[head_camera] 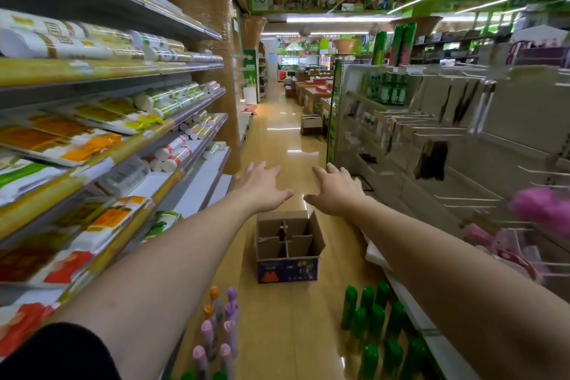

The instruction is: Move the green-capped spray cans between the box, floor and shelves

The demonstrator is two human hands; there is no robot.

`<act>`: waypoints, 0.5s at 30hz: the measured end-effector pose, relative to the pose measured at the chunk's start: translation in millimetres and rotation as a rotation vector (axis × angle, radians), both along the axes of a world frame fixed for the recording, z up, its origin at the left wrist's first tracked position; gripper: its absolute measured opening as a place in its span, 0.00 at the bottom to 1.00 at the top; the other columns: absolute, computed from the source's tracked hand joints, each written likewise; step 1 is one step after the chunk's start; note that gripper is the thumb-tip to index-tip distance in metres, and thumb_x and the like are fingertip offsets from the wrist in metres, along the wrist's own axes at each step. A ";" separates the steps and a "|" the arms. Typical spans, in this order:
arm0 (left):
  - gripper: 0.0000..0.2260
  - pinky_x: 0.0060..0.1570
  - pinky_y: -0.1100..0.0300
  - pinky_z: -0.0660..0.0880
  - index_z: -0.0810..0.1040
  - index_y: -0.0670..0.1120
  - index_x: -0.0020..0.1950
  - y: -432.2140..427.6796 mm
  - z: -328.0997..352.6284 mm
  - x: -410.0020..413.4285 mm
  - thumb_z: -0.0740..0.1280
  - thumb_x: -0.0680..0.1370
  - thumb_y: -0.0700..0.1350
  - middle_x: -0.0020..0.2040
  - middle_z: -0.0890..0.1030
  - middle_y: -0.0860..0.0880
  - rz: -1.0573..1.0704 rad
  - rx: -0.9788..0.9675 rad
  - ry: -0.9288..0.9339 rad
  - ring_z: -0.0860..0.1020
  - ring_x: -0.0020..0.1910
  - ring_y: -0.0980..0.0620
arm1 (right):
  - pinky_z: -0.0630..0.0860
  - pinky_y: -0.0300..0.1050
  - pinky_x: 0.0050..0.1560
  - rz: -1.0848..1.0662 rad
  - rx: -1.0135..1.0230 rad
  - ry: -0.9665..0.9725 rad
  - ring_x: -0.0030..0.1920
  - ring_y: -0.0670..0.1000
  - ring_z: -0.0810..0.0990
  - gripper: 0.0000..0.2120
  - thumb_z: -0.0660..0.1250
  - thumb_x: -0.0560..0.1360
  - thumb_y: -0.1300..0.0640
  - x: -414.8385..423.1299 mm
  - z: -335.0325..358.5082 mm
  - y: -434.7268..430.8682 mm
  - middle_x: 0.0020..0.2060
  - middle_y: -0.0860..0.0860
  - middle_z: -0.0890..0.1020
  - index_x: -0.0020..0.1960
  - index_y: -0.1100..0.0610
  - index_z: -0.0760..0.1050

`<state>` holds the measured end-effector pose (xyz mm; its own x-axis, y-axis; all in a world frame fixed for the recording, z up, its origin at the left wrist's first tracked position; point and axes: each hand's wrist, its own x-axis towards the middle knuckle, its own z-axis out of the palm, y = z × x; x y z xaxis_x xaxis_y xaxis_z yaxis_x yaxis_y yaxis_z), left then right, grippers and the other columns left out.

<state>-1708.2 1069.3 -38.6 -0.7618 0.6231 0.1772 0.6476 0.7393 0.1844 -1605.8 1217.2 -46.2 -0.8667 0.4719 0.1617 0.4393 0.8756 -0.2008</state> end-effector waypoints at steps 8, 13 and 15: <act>0.35 0.76 0.37 0.56 0.59 0.54 0.81 96.5 8.1 -99.3 0.63 0.78 0.66 0.82 0.56 0.46 0.032 0.024 0.005 0.52 0.81 0.42 | 0.57 0.69 0.75 0.020 0.022 0.045 0.79 0.62 0.55 0.38 0.66 0.77 0.37 -112.6 8.0 106.2 0.80 0.56 0.58 0.81 0.47 0.54; 0.35 0.76 0.38 0.57 0.59 0.54 0.81 168.0 22.3 -153.1 0.64 0.78 0.66 0.82 0.57 0.46 0.057 0.053 0.018 0.53 0.81 0.42 | 0.56 0.69 0.75 0.030 0.033 0.047 0.79 0.62 0.54 0.38 0.66 0.77 0.37 -168.7 20.1 172.8 0.80 0.56 0.58 0.81 0.46 0.54; 0.34 0.76 0.38 0.57 0.60 0.55 0.81 194.6 24.4 -167.4 0.63 0.78 0.66 0.82 0.57 0.46 0.046 0.045 0.021 0.53 0.80 0.42 | 0.57 0.68 0.75 0.022 0.034 0.046 0.79 0.62 0.54 0.38 0.66 0.77 0.37 -183.5 21.7 197.8 0.80 0.56 0.58 0.81 0.46 0.54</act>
